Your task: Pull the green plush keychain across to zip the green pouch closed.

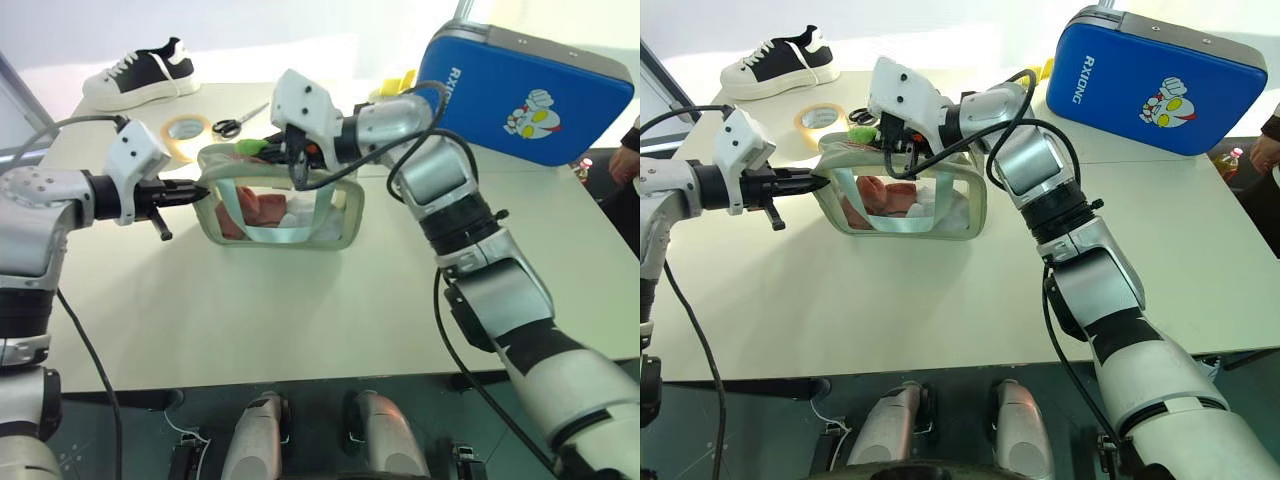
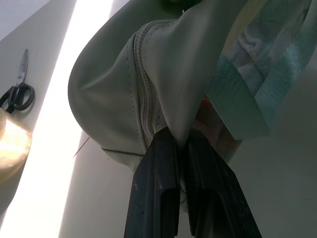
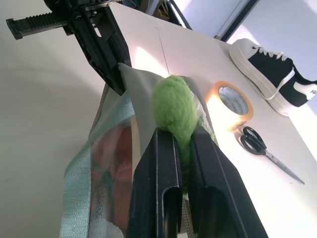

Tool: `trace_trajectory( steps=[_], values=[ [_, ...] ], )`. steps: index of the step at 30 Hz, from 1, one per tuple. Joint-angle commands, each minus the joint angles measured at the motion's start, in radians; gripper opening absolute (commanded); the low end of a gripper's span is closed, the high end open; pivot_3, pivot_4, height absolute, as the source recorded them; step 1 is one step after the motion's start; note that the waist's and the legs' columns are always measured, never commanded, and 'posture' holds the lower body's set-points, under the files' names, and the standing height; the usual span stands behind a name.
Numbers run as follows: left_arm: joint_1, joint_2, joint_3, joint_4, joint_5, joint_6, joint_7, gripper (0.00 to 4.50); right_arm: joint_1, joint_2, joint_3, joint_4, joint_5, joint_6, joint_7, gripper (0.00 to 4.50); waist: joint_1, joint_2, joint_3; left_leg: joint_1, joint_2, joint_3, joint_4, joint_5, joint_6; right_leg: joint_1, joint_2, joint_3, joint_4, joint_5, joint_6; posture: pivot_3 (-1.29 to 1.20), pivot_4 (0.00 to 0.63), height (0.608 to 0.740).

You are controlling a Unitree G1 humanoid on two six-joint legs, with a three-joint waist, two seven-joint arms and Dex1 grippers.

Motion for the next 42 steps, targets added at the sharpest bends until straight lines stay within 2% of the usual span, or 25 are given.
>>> trace_trajectory(
  steps=[1,6,9,11,14,17,20,24,29,33,36,39,41,42],
  values=[
    [-0.008,0.006,0.033,-0.027,-0.004,-0.006,0.010,0.00,-0.032,-0.092,-0.096,-0.095,0.023,0.073,-0.015,0.03,0.003,0.000,0.000,0.000,0.000,0.000,0.000,0.000,0.000,0.000,0.000,0.000,0.000,0.000,0.000,0.00,0.150,0.740],
    [-0.001,0.006,0.034,-0.031,-0.004,-0.003,0.007,0.00,0.022,-0.247,-0.120,-0.121,-0.042,0.073,-0.071,0.03,0.003,0.000,0.000,0.000,-0.001,-0.001,0.000,0.000,0.000,0.001,-0.001,0.000,-0.001,0.000,0.000,0.00,0.150,0.740],
    [-0.002,0.003,0.027,-0.027,0.000,-0.007,0.007,0.00,0.110,-0.366,-0.105,-0.134,-0.125,0.021,-0.115,0.03,0.002,0.000,0.000,0.000,-0.001,-0.001,0.000,0.000,0.000,0.001,-0.001,0.000,-0.001,0.000,0.000,0.00,0.150,0.740],
    [-0.002,0.003,0.026,-0.027,0.001,-0.008,0.005,0.00,0.145,-0.401,-0.102,-0.145,-0.148,0.008,-0.130,0.03,0.001,0.000,0.000,0.000,-0.001,0.000,0.000,0.000,0.000,0.001,-0.001,0.000,-0.001,0.000,0.000,0.00,0.150,0.740],
    [-0.010,0.002,0.019,-0.024,0.003,-0.006,0.000,0.00,0.307,-0.472,-0.048,-0.195,-0.269,-0.064,-0.205,0.03,0.001,0.000,0.000,0.000,0.000,0.001,0.000,0.000,0.000,0.000,-0.001,0.000,-0.001,0.000,0.000,0.00,0.150,0.740],
    [-0.020,-0.001,0.012,-0.019,0.005,-0.005,-0.001,0.00,0.470,-0.398,-0.036,-0.248,-0.240,0.000,-0.236,0.03,-0.002,0.000,0.000,0.001,0.000,0.001,-0.001,0.000,0.000,0.000,0.000,0.000,-0.001,0.000,0.000,0.00,0.150,0.740],
    [-0.026,-0.005,0.005,-0.015,0.008,-0.009,-0.005,0.00,0.554,-0.306,-0.008,-0.263,-0.235,0.034,-0.265,0.03,-0.005,0.000,0.000,0.002,0.001,0.001,-0.001,0.000,0.000,0.000,0.000,0.001,0.000,0.000,0.000,0.00,0.150,0.740],
    [-0.041,-0.010,-0.002,-0.004,0.011,-0.011,-0.008,0.00,0.592,-0.167,-0.002,-0.246,-0.201,0.094,-0.301,0.03,-0.005,-0.001,-0.001,0.003,0.002,0.000,0.001,0.001,-0.001,0.002,0.001,0.000,0.000,0.000,0.000,0.00,0.150,0.740],
    [-0.043,-0.015,-0.002,-0.001,0.016,-0.017,-0.010,0.00,0.572,-0.111,-0.079,-0.252,-0.139,0.174,-0.302,0.03,-0.005,-0.001,-0.001,0.003,0.003,0.000,0.001,0.001,-0.001,0.003,0.002,0.000,0.000,0.000,0.000,0.00,0.150,0.740],
    [-0.035,-0.017,-0.001,-0.003,0.026,-0.022,-0.007,0.00,0.527,-0.158,-0.153,-0.282,-0.069,0.243,-0.241,1.44,-0.003,-0.001,0.000,0.003,0.003,0.000,0.001,0.001,-0.001,0.003,0.002,0.000,0.000,0.000,0.000,0.00,0.150,0.740],
    [-0.031,-0.018,0.000,-0.007,0.027,-0.022,-0.006,0.00,0.482,-0.231,-0.183,-0.285,-0.060,0.252,-0.219,2.93,-0.001,0.000,0.000,0.003,0.002,-0.001,0.001,0.001,-0.001,0.002,0.002,0.000,0.000,0.000,0.000,0.00,0.150,0.740],
    [-0.027,-0.019,0.007,-0.010,0.023,-0.020,-0.003,0.00,0.415,-0.349,-0.222,-0.294,-0.023,0.275,-0.136,4.45,0.001,0.001,0.000,0.002,0.002,0.000,0.001,0.000,-0.001,0.002,0.002,0.000,-0.001,0.000,0.000,0.00,0.150,0.740],
    [-0.027,-0.017,0.014,-0.007,0.019,-0.020,-0.003,0.00,0.371,-0.423,-0.236,-0.288,0.008,0.275,-0.066,4.45,0.002,0.001,0.000,0.002,0.002,0.000,0.001,0.000,0.000,0.001,0.001,0.000,-0.001,0.000,0.000,0.00,0.150,0.740],
    [-0.027,-0.016,0.019,-0.005,0.017,-0.019,-0.003,0.77,0.355,-0.455,-0.237,-0.289,0.025,0.275,-0.025,4.50,0.002,0.001,0.000,0.002,0.002,0.000,0.000,0.000,0.000,0.001,0.001,0.000,-0.001,0.000,0.000,0.00,0.150,0.740]
  ],
)
